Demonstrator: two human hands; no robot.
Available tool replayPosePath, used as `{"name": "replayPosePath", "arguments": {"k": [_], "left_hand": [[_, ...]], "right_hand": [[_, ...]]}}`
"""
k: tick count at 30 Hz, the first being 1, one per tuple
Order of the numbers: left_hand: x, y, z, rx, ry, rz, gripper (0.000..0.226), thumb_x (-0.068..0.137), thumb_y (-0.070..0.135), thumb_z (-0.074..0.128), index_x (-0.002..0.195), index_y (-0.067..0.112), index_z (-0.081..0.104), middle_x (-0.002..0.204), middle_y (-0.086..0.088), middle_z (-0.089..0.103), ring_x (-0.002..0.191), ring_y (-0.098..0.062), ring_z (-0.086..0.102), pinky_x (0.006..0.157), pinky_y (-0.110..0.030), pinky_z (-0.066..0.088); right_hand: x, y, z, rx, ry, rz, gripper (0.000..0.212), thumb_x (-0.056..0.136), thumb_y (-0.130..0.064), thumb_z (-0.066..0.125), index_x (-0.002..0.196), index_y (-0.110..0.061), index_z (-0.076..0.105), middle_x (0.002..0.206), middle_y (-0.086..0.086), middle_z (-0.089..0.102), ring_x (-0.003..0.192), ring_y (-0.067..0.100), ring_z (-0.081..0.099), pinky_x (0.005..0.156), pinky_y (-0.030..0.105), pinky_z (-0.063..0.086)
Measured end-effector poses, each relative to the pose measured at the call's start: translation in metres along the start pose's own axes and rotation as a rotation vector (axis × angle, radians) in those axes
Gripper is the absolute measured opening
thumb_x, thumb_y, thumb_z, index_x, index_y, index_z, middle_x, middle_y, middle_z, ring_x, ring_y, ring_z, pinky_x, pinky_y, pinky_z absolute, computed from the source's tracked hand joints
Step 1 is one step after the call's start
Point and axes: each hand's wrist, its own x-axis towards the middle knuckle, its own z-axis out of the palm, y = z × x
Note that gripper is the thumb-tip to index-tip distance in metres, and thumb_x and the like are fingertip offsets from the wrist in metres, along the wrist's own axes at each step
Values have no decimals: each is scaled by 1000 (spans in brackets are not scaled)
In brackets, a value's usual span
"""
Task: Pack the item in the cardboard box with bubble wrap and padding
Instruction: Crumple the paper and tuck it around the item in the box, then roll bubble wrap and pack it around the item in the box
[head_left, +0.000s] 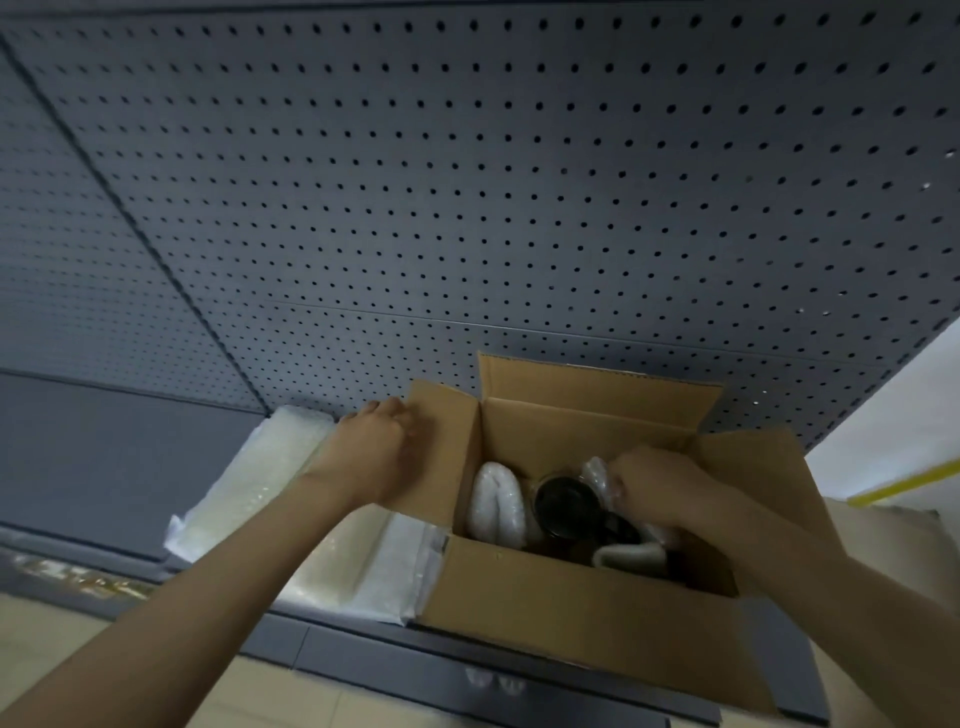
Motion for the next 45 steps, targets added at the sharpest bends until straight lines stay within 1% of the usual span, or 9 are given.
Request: {"name": "replayPosePath", "arguments": {"k": [7,15,21,24,29,32,39,42,45], "left_hand": [[-31,-76,0,-22,-22,-147,37,94,37,50,128,20,52,130,-3,54,118,-25,52,95,-35,43],[-48,-209,36,56,-159,-129,42,96,40,46,132,19,47,127,-6,55,114,-25,55,93,-36,44],[-44,-294,56,57,-173,-69,40,94,36,47,128,16,49,124,-8,58,112,-28,57,92,-38,47],[-42,-309,67,60,-200,-12,37,94,34,47,125,14,51,121,-9,58,110,-28,57,91,-38,47],[-31,-312,83,29,-217,41,37,96,37,45,124,13,51,120,-8,59,109,-28,58,92,-39,48],[-25,-307,91,5,-227,73,38,96,38,44,126,15,50,123,-7,58,111,-26,57,92,-38,48],[-21,-301,98,1,-251,121,39,97,36,42,128,14,48,125,-8,56,110,-26,57,90,-37,48],[-21,-299,103,-3,-263,134,38,98,35,41,127,14,49,124,-8,57,110,-27,58,90,-38,48],[-22,-300,103,-10,-261,134,37,99,34,39,128,13,49,125,-8,56,109,-27,58,89,-37,48]], "right_hand": [[29,-107,-50,196,357,-246,19,92,-27,57,107,-20,67,101,-4,71,86,11,64,74,27,53],[74,-264,-50,287,441,-315,18,92,-28,55,104,-26,68,96,-10,70,86,9,65,73,25,53],[106,-342,-20,386,352,-189,15,90,-33,58,101,-29,67,101,-12,65,93,10,59,101,46,41],[117,-358,-2,447,326,-108,16,89,-26,61,103,-21,68,98,-10,61,87,7,56,83,22,43],[134,-353,25,408,347,170,14,89,-15,55,102,-11,58,109,8,57,97,21,56,75,25,43],[133,-350,34,491,379,379,41,90,-17,53,128,-9,41,120,13,48,95,24,56,68,29,45],[157,-352,65,885,30,714,103,80,-48,67,149,-10,1,147,17,29,128,36,43,98,41,46],[167,-369,88,653,-15,701,97,86,-45,61,149,-6,-2,145,16,29,129,33,40,101,41,42],[173,-374,95,493,40,698,67,93,-26,52,145,-5,16,138,15,39,122,30,46,98,40,44]]}}
